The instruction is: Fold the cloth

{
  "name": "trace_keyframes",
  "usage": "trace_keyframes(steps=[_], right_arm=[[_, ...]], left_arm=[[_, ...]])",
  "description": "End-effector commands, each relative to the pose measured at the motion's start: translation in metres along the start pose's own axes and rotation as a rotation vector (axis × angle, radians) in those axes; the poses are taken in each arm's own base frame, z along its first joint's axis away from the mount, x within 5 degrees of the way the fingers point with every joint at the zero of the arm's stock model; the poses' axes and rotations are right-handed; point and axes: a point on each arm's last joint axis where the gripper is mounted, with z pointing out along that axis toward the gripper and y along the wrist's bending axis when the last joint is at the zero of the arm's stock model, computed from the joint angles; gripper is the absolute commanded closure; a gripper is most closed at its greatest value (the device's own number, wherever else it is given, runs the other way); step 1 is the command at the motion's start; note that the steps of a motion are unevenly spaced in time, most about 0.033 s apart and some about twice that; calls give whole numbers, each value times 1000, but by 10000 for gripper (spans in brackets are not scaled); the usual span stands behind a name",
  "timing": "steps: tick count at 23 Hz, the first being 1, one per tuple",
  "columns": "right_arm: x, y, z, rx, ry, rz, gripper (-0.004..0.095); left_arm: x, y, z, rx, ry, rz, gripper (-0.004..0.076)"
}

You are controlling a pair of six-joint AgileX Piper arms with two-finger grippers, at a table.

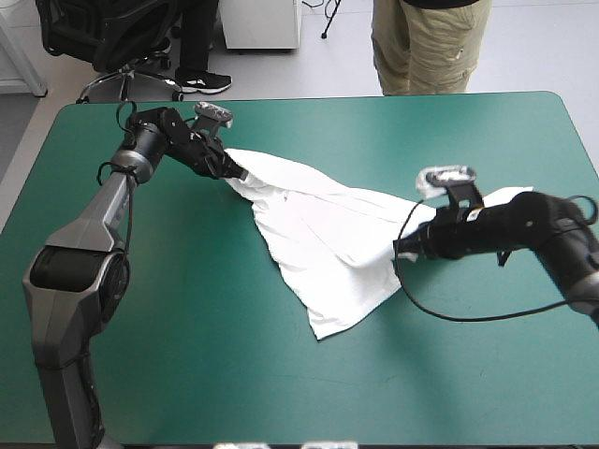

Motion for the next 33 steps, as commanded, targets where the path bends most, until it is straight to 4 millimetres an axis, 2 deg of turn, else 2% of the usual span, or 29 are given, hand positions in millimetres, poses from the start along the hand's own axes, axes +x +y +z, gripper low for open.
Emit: trace_keyframes(steps=[1,2,3,4,5,6,7,8,9,10,11,12,14,15,16,17,18,20,21,23,25,29,33], right_arm=[[-35,49,-97,-120,-365,-140,908],[-43,59,-120,-121,-441,-179,908],[-54,72,-158,-108,-552,-243,908],[-58,81,-181,-94,-616,-278,908],[-63,88,-207,-56,-692,-314,908],[-64,95,-228,-30,-753,-347,908],[-64,102,-254,14,-843,-379,908],[-63,105,-268,39,-887,-395,908],[-57,111,-291,81,-941,-420,908],[-53,115,-303,95,-963,-437,908],[-45,120,-317,114,-978,-461,908],[-40,123,-325,123,-983,-475,908],[-29,130,-339,125,-1010,-497,908],[-26,132,-345,131,-1023,-514,908],[-17,137,-357,135,-1057,-533,907],[-12,140,-364,138,-1073,-543,904],[-3,143,-374,148,-1097,-550,904],[3,143,-381,171,-1104,-536,904],[3,142,-381,180,-1099,-529,904],[1,138,-377,210,-1063,-506,904],[-6,133,-370,222,-1027,-478,904],[-23,118,-347,270,-935,-405,903],[-43,95,-295,286,-730,-350,904]], left_arm=[[-22,-16,-83,-69,-185,32,733],[-23,-19,-95,-76,-203,40,733],[-23,-27,-122,-87,-239,56,733],[-23,-32,-138,-93,-260,65,733],[-21,-41,-168,-109,-309,86,733],[-19,-46,-187,-122,-344,98,733],[-13,-58,-229,-154,-429,119,733],[-10,-65,-248,-168,-470,131,733],[1,-81,-298,-235,-569,171,733],[8,-90,-325,-271,-631,191,733],[26,-113,-379,-323,-781,225,733],[45,-131,-423,-377,-912,252,733],[85,-163,-485,-445,-1113,292,733],[104,-175,-505,-470,-1180,307,733],[133,-192,-531,-502,-1272,325,733],[148,-201,-543,-518,-1325,332,733],[172,-213,-559,-547,-1393,334,733],[196,-221,-572,-581,-1449,298,733],[199,-221,-574,-588,-1448,277,733],[198,-217,-570,-589,-1419,236,733],[187,-208,-557,-571,-1342,204,733],[153,-176,-509,-531,-1076,85,733],[111,-133,-438,-524,-776,-15,733]])
